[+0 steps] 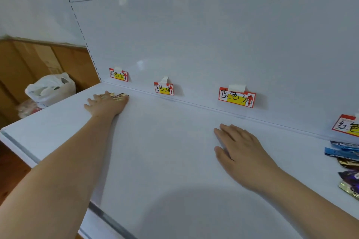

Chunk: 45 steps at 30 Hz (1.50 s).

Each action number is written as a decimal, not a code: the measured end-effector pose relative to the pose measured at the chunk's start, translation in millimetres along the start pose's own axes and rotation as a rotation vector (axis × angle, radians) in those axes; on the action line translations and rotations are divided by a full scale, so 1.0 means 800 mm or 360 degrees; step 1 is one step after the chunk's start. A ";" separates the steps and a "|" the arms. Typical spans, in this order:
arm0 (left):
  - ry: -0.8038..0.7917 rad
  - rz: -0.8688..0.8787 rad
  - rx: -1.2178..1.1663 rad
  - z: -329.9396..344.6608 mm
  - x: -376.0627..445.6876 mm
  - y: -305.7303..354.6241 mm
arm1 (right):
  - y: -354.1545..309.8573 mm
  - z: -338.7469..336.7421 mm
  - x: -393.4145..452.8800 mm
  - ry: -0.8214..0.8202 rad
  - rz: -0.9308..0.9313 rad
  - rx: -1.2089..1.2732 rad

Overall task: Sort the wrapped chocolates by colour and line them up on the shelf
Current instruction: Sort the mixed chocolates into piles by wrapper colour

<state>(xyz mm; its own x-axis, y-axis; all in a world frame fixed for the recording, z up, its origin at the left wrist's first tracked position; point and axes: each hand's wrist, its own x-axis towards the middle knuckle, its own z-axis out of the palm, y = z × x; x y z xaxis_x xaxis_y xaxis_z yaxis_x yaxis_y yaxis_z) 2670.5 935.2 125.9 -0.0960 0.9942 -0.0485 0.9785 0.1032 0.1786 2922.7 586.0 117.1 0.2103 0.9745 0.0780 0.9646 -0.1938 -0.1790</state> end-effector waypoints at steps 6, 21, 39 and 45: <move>0.0646 0.0364 -0.0047 0.008 -0.021 0.013 | -0.001 -0.002 -0.003 -0.0023 -0.0009 0.0026; -0.0433 0.1875 -0.0971 0.017 -0.408 0.163 | 0.058 -0.120 -0.057 0.0274 0.0135 0.0152; -0.0467 0.2667 -0.0654 0.056 -0.514 0.293 | 0.280 -0.125 -0.236 0.0099 0.0380 0.0365; -0.0406 0.2598 -0.0685 0.055 -0.515 0.291 | 0.279 -0.122 -0.236 0.0160 0.0387 0.0438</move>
<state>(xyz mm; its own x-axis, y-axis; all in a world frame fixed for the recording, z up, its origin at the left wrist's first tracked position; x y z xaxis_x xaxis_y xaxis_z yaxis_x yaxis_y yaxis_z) 2945.5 548.5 144.4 0.9519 0.0426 0.3035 -0.0967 -0.8980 0.4293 3113.7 348.0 158.2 0.4555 0.8852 0.0941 0.8085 -0.3671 -0.4599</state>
